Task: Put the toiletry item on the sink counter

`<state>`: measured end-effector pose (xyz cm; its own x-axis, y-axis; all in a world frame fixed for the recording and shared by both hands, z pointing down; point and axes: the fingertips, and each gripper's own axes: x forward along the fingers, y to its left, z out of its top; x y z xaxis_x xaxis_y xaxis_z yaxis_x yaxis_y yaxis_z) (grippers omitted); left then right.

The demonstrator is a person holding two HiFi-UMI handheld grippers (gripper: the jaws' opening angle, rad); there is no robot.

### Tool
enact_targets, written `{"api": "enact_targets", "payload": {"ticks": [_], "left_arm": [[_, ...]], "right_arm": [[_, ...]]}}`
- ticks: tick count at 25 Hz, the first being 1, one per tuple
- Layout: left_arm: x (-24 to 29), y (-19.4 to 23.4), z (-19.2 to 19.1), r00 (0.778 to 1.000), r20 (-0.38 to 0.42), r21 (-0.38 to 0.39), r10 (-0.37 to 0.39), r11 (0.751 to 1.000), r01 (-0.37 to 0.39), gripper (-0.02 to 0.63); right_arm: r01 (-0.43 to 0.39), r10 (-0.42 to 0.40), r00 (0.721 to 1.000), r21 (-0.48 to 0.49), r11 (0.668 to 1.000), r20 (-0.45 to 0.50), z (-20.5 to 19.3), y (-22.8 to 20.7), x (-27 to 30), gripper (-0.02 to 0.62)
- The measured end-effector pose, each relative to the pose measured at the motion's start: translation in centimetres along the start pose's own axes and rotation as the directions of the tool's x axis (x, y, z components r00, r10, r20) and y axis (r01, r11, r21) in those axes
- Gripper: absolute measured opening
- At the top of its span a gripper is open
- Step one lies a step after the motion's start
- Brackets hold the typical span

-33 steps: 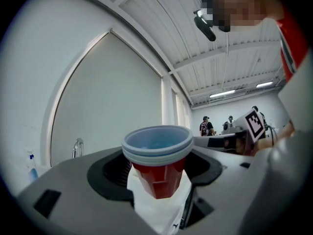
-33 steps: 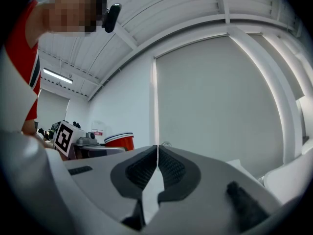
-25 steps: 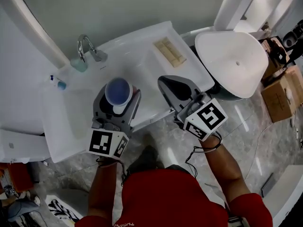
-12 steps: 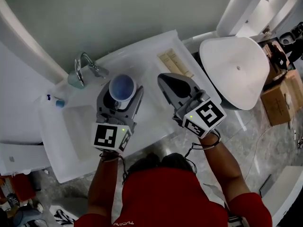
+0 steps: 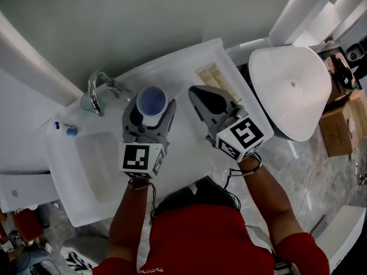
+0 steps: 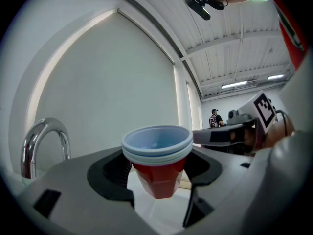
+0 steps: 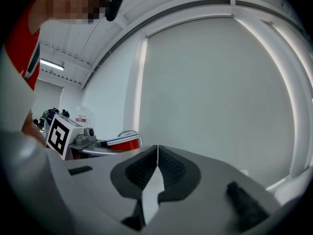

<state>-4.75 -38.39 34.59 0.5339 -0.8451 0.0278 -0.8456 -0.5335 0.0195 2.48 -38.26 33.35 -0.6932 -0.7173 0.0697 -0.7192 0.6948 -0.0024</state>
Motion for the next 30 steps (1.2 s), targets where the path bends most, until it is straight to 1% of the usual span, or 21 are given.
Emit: {"api": "enact_targets", "payload": {"ticks": [7, 13, 18, 24, 26, 30], "left_arm": [[4.1, 2.2, -2.2, 0.995, -0.04, -0.002, 0.093, 0.996, -0.093, 0.324], [7.2, 4.5, -4.5, 0.979, -0.075, 0.016, 0.19, 0.982, -0.189, 0.324], [9.3, 6.5, -6.5, 0.955, -0.109, 0.029, 0.275, 0.962, -0.273, 0.324], [12.1, 7.5, -8.7, 0.931, -0.142, 0.063, 0.335, 0.942, -0.329, 0.324], [12.7, 8.0, -9.5, 0.92, -0.158, 0.068, 0.358, 0.934, -0.351, 0.324], [13.3, 9.3, -11.1, 0.895, -0.196, 0.055, 0.401, 0.916, -0.398, 0.324]], "right_arm": [[-0.036, 0.034, 0.998, -0.028, 0.999, -0.043, -2.0, -3.0, 3.3, 0.031], [-0.052, 0.049, 0.996, -0.039, 0.998, -0.071, -3.7, -5.3, 6.1, 0.031], [-0.044, 0.041, 0.995, -0.038, 0.998, -0.086, -5.3, -7.3, 8.0, 0.031], [-0.05, 0.046, 0.992, -0.032, 0.998, -0.115, -7.5, -8.9, 9.7, 0.031], [-0.057, 0.053, 0.991, -0.023, 0.998, -0.124, -8.2, -9.2, 10.2, 0.031], [-0.069, 0.068, 0.988, -0.003, 0.998, -0.137, -9.4, -9.5, 10.9, 0.031]]}}
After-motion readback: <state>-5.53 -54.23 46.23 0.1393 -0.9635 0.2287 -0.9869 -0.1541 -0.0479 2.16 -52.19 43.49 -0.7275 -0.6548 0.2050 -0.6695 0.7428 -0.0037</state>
